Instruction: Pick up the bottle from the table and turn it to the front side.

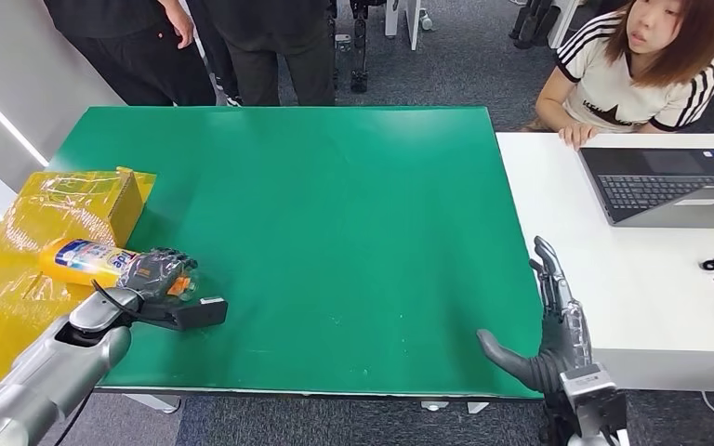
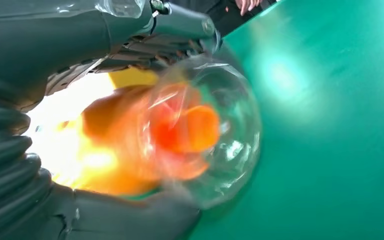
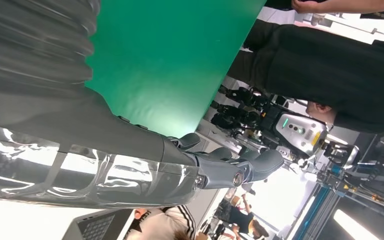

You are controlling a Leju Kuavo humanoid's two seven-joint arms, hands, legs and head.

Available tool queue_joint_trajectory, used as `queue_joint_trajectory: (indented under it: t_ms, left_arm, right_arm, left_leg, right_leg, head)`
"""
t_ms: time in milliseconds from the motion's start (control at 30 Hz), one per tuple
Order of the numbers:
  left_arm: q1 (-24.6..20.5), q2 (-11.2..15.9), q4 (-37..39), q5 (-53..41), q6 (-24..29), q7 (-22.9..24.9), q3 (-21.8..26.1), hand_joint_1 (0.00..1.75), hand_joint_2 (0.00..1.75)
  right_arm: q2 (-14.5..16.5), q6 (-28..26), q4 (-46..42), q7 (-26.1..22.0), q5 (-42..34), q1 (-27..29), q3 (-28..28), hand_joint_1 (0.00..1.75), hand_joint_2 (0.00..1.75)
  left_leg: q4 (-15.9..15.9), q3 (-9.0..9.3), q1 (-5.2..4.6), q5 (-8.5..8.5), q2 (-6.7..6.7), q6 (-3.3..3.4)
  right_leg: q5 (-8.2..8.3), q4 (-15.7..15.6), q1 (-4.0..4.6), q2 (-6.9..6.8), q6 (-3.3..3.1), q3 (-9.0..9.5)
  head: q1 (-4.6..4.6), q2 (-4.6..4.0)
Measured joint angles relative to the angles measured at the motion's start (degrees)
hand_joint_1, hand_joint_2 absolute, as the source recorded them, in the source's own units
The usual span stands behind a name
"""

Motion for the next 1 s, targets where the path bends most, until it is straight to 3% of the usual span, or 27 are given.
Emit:
queue_joint_trajectory:
  t_ms: [300, 500, 600, 800, 1000]
  left_arm:
    - [-0.02, -0.83, 0.0, 0.6, 2.14, -1.64, 0.92, 0.0, 1.75]
    - [1.91, -2.62, -1.23, 10.04, 8.14, -7.76, 2.83, 0.0, 1.75]
    - [3.41, -5.07, -2.83, 20.11, 10.42, -12.46, 5.51, 0.0, 1.75]
    - [8.52, -12.55, -8.88, 36.15, 15.76, -20.05, 11.39, 0.0, 1.75]
    - [10.77, -16.74, -15.16, 39.29, 16.22, -19.61, 12.51, 0.0, 1.75]
  right_arm:
    - [0.0, -0.05, 0.9, 0.06, -0.29, -0.91, 0.0, 0.0, 1.75]
    - [0.0, -0.67, 0.97, 0.06, -0.87, -0.8, 0.0, 0.0, 1.75]
    - [0.0, -1.29, 0.97, 0.06, -1.03, -0.54, 0.01, 0.0, 1.75]
    - [0.32, -2.09, 1.49, 0.05, -1.09, -0.41, 0.52, 0.0, 1.75]
    - [0.97, -2.39, 4.26, 0.06, -2.29, -3.53, 1.5, 0.0, 1.75]
  left_leg:
    - [0.0, 0.01, 0.01, 0.0, -0.01, 0.0]
    - [0.0, 0.0, 0.0, -0.01, 0.01, 0.0]
    - [0.01, -0.04, -0.01, -0.02, -0.05, 0.01]
    - [0.01, -0.07, -0.03, -0.11, -0.05, 0.12]
    - [0.01, -0.08, -0.02, -0.11, -0.05, 0.13]
  right_leg:
    - [0.0, 0.0, 0.01, 0.0, -0.01, 0.0]
    - [0.0, -0.02, 0.0, 0.03, 0.0, -0.02]
    - [-0.01, -0.04, -0.01, -0.02, 0.0, -0.02]
    - [-0.01, -0.08, -0.02, -0.02, 0.01, -0.02]
    - [-0.01, -0.08, -0.01, -0.04, 0.01, -0.02]
  head:
    - [0.0, 0.0]
    - [0.01, 0.0]
    - [0.01, 0.0]
    - [0.01, 0.0]
    - [0.01, 0.0]
